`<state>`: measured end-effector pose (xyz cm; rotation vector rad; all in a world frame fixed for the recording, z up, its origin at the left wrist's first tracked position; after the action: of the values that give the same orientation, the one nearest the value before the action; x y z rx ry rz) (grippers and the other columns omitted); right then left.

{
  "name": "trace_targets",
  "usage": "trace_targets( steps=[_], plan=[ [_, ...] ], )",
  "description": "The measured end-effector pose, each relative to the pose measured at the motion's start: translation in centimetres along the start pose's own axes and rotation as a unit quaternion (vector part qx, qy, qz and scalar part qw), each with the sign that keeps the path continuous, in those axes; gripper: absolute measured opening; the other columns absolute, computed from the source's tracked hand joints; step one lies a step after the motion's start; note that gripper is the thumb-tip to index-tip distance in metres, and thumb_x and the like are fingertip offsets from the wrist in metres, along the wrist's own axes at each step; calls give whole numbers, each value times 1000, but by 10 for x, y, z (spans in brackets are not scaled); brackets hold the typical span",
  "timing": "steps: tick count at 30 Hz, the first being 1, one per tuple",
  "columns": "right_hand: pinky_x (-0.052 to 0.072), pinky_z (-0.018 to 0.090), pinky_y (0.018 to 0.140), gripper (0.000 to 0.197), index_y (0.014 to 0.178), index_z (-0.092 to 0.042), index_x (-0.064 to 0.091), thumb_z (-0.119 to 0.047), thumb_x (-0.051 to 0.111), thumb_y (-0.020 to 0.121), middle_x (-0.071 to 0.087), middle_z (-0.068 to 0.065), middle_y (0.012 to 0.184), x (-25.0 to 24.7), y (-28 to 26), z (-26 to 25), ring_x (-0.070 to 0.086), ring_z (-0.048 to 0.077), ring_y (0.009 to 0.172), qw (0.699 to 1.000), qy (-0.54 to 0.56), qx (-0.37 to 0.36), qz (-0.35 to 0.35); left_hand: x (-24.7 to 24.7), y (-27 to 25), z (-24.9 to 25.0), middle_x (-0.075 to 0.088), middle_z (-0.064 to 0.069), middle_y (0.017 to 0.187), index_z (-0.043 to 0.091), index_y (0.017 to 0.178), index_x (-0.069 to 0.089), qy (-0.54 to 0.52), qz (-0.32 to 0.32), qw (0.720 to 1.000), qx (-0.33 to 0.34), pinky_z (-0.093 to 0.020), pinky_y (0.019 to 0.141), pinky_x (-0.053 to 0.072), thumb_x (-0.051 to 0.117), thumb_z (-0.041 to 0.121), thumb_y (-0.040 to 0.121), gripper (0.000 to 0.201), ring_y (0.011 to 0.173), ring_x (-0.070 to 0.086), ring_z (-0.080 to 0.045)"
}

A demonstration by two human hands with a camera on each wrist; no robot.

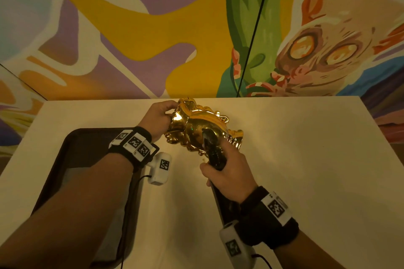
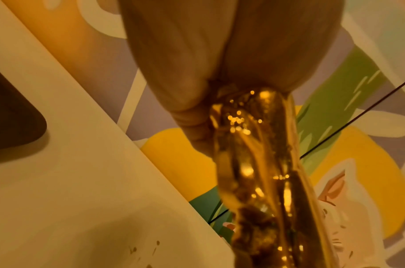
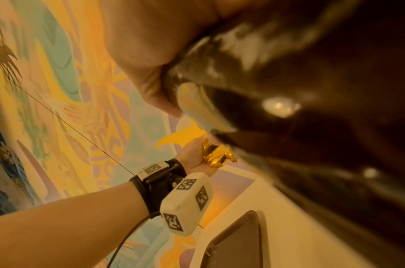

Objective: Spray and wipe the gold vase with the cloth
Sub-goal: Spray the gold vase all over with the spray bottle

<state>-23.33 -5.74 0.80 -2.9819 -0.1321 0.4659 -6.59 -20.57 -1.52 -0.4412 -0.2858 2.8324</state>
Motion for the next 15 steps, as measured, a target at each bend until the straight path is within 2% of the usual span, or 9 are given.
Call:
trace_targets(
  steps=[2,4,7,9,12,13,15],
  plan=[
    [58,23,62,45,117,-35,47,-18,65,80,66,2,88,0,-2,2,67,16,63,1000,4,1,3,-2,-1,-1,70,-15,113,14,101,72,-9,1,1000,-4,-59,90,53,49,-19,85,44,100,67,-37],
    [59,25,60,45,119,-32,48,-16,66,80,67,3,85,-4,-4,9,68,19,60,1000,2,16,11,-3,-2,0,69,-15,115,13,103,71,-13,-1,1000,-6,-57,91,53,48,-21,84,45,102,66,-37],
    [58,25,60,45,120,-27,49,-17,67,80,66,3,82,-11,-10,21,68,20,58,999,-12,40,23,-6,-2,0,69,-22,112,7,107,69,-23,-2,1000,-9,-59,86,55,50,-22,84,42,98,67,-42],
    [57,23,58,44,119,-28,49,-16,67,80,66,3,84,-17,-16,28,68,21,58,998,-12,47,31,-9,-2,1,69,-23,110,2,111,67,-32,-1,999,-10,-54,81,58,50,-22,84,40,96,68,-43],
    [54,18,55,42,117,-27,51,-14,67,81,65,11,79,-27,-25,41,68,23,59,997,-13,61,42,-13,-5,5,72,-13,102,1,112,66,-20,2,1000,-5,-39,71,62,51,-19,85,37,85,73,-26],
    [55,19,55,39,114,-26,51,-15,67,80,65,13,78,-30,-28,46,68,23,60,997,-18,69,43,-15,-5,5,73,-11,100,2,111,67,-15,4,1000,-3,-41,72,62,51,-19,85,37,84,73,-25],
    [58,24,57,34,109,-23,51,-16,67,80,65,12,78,-35,-35,56,68,22,59,995,-30,86,43,-19,-6,5,72,-17,104,5,108,69,-8,5,1000,5,-53,80,59,53,-18,85,36,90,71,-35]
  ],
)
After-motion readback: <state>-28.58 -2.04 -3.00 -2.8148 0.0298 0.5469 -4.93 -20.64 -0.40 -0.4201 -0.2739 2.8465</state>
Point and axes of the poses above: each hand's wrist, its own y-axis towards the middle knuckle, its own x-axis out of the palm, z = x × y, the point moved 7 cm from there along y, towards the middle knuckle
